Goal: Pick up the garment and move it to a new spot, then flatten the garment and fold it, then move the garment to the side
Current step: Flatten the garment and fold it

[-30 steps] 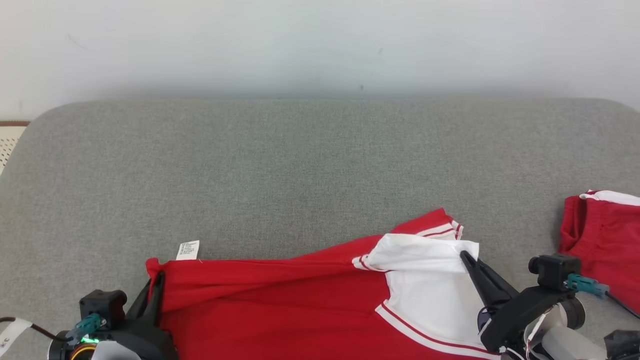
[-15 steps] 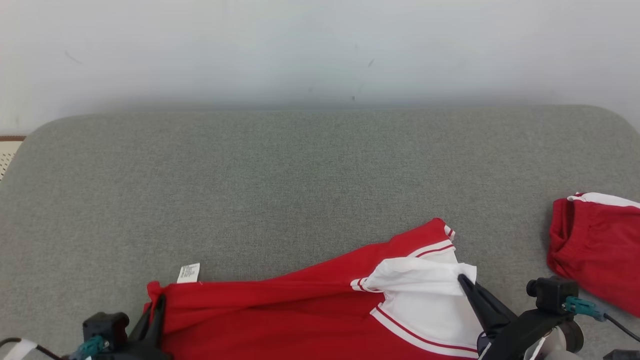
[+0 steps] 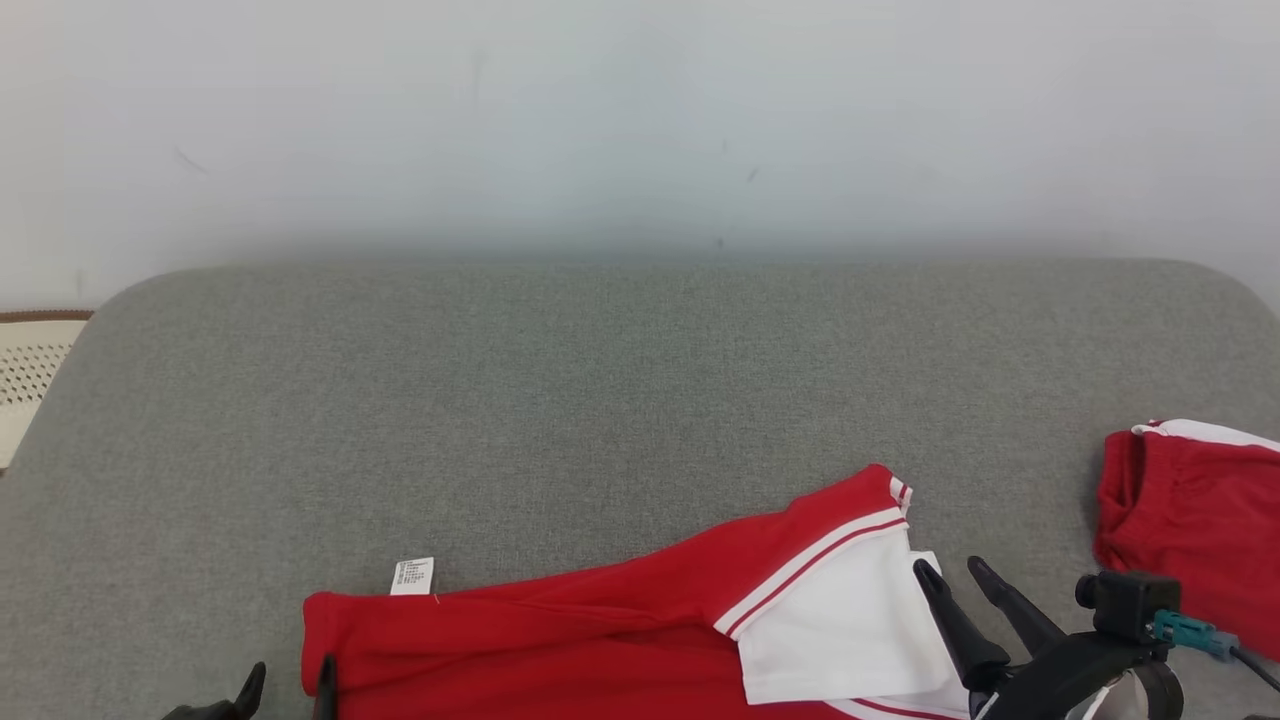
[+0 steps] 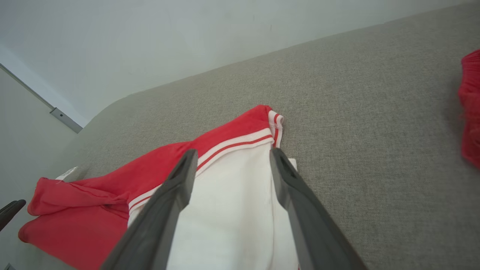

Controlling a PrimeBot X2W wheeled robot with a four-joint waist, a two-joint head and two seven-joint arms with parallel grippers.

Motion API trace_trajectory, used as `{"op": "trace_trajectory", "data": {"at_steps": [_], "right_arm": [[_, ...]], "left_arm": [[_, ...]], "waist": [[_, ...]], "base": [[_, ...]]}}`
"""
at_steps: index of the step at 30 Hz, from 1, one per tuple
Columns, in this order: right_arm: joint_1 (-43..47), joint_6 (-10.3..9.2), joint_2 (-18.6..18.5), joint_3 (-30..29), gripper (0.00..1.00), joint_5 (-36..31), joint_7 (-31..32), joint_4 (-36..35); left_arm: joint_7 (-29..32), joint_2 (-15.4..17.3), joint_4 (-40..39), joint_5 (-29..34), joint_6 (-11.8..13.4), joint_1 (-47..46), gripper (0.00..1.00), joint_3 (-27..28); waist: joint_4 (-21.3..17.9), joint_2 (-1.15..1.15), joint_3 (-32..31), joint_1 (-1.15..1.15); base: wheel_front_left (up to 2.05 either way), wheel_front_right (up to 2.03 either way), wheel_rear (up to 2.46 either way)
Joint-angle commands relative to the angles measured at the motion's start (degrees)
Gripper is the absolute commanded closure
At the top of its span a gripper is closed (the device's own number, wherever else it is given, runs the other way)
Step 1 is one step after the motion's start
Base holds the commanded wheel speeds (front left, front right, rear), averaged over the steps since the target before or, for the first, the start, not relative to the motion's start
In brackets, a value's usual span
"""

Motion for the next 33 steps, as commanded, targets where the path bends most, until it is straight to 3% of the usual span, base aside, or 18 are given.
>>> {"op": "trace_trajectory", "data": {"at_steps": [1,14,33], "right_arm": [[0.7,-0.06,0.58,-0.44,0.0,-0.55,-0.35,0.0],[0.66,-0.06,5.74,-1.69,0.0,-6.03,-0.38,0.7],[0.52,-0.06,9.04,-2.83,0.0,-9.2,-0.39,3.22]], "left_arm": [[-0.05,-0.06,-0.43,0.76,0.07,1.07,0.0,0.41],[-0.05,-1.75,-2.48,1.63,-0.62,3.07,0.0,1.35],[-0.05,-2.58,-2.82,1.75,-1.17,3.78,0.0,1.25]], "waist": [[0.62,0.0,-0.77,0.0],[3.74,0.0,-1.97,0.0],[6.35,0.0,-1.5,0.0]], "base": [[0.0,0.0,0.0],[0.0,0.0,0.0],[0.0,0.0,0.0]]}}
